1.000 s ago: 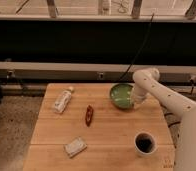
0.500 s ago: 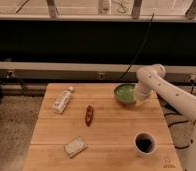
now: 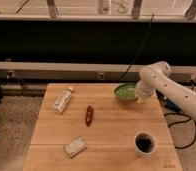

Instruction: Pick up the ceramic bowl

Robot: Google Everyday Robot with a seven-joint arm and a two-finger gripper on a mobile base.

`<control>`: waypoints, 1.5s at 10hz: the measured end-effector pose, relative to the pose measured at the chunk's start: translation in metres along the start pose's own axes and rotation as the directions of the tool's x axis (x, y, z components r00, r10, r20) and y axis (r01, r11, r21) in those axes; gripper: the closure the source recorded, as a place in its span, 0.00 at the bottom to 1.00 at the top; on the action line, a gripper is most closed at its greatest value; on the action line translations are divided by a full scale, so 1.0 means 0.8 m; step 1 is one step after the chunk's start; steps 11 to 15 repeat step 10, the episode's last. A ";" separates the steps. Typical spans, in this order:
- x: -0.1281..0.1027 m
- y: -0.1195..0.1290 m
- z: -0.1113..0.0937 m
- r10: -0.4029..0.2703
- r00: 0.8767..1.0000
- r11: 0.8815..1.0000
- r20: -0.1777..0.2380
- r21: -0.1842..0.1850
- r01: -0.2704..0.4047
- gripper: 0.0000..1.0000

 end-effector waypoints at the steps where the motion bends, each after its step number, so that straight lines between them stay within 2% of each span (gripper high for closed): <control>1: -0.005 -0.002 -0.019 -0.012 1.000 1.000 -0.016 0.022 0.012 1.00; 2: -0.009 -0.003 -0.035 -0.015 1.000 0.999 -0.023 0.031 0.016 1.00; 4: -0.020 -0.002 -0.087 -0.006 1.000 0.999 -0.023 0.048 0.007 1.00; 6: -0.013 -0.007 -0.111 -0.009 1.000 0.999 -0.023 0.039 0.010 1.00; 8: -0.014 -0.013 -0.112 -0.015 1.000 0.999 -0.015 0.040 0.016 1.00; 10: -0.008 -0.006 -0.089 -0.005 1.000 0.999 -0.014 0.039 0.006 1.00; 15: -0.008 -0.006 -0.089 -0.005 1.000 0.999 -0.014 0.039 0.006 1.00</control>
